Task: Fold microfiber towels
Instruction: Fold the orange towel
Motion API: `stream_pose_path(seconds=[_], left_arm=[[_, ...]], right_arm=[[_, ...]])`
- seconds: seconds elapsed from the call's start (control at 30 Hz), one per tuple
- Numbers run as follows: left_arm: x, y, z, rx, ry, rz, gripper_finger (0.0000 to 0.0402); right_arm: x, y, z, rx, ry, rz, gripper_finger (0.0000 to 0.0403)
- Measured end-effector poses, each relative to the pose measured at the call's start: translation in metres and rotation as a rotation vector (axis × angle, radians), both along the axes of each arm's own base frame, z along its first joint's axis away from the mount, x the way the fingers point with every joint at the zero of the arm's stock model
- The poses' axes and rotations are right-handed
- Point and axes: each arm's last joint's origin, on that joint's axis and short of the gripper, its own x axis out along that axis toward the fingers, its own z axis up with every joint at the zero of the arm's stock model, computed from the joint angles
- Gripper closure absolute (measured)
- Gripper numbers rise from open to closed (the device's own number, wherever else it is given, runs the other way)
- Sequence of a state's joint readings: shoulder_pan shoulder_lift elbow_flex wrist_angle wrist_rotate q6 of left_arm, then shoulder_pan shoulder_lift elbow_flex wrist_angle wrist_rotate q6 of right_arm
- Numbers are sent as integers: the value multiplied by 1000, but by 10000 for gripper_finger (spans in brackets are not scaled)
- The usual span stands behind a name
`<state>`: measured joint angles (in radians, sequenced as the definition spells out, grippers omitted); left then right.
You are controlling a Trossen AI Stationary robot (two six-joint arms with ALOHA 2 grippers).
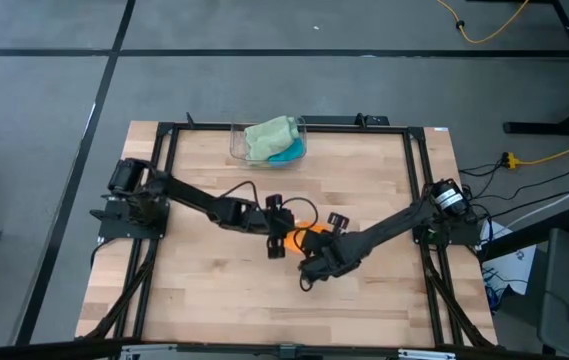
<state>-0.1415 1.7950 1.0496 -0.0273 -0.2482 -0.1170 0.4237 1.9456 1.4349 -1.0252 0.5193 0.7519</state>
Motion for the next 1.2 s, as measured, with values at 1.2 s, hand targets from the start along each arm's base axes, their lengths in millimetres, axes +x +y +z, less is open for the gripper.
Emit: stream_pose_path(seconds=[1.2], left_arm=[[-39,25,41,127,139,131,273]], right_arm=[[-8,-18,10,-172,108,-24,263]])
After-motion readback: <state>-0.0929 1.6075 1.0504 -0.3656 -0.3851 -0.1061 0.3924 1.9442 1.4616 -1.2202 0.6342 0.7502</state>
